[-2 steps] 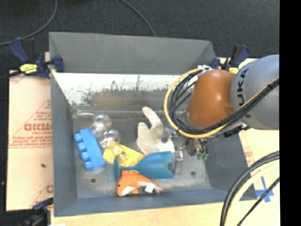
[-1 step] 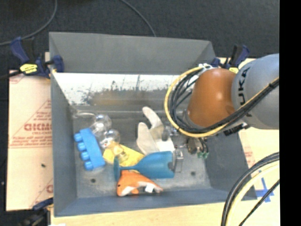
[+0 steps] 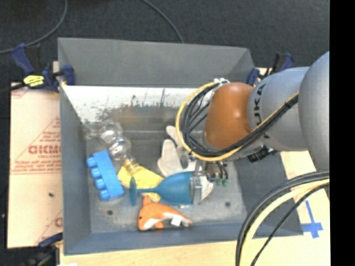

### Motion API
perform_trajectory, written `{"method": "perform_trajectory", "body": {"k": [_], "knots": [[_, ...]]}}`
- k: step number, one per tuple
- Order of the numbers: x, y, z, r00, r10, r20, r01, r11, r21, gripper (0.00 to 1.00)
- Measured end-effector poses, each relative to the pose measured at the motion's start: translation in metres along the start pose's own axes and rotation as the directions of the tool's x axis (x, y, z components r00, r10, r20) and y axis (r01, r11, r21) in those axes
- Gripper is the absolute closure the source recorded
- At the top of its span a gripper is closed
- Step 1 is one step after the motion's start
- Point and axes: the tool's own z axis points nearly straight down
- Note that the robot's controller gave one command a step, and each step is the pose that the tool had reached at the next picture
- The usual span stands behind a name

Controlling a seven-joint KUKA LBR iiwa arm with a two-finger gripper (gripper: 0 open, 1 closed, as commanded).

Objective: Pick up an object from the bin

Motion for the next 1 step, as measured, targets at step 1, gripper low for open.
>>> {"method": "perform_trajectory", "body": {"k": [1], "knots": [[-0.0011, 0.0003, -0.0035, 1.0, 0.002, 0.011, -0.002, 1.0, -0.003, 1.0]]}}
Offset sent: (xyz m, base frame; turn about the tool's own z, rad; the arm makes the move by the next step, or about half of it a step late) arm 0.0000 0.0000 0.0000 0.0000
